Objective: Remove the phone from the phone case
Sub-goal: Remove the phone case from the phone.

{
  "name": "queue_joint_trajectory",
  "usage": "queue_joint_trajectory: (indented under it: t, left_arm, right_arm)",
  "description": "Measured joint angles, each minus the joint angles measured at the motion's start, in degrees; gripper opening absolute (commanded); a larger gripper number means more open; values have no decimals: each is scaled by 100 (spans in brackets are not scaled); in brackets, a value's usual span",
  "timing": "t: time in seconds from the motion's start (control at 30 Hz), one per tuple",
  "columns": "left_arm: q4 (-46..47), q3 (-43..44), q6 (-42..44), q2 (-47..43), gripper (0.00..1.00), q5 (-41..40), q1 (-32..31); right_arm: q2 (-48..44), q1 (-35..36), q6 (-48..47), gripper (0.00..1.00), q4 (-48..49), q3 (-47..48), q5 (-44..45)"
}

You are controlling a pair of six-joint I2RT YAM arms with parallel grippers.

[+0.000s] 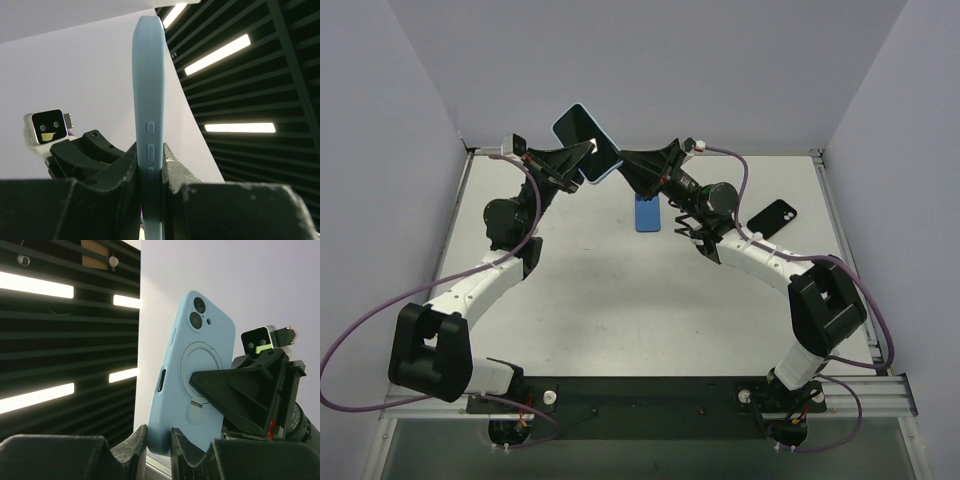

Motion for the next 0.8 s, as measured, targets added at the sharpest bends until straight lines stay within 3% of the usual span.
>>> queue_joint_trajectory:
  t: [0.4,0.8]
  left_arm:
    - [-2,114,-219,-76,0,-852,-164]
    - [-90,256,-210,-236,0,-984,-291]
  right_arm:
    - [533,175,216,0,376,678,487]
    - [651,299,387,0,863,726,693]
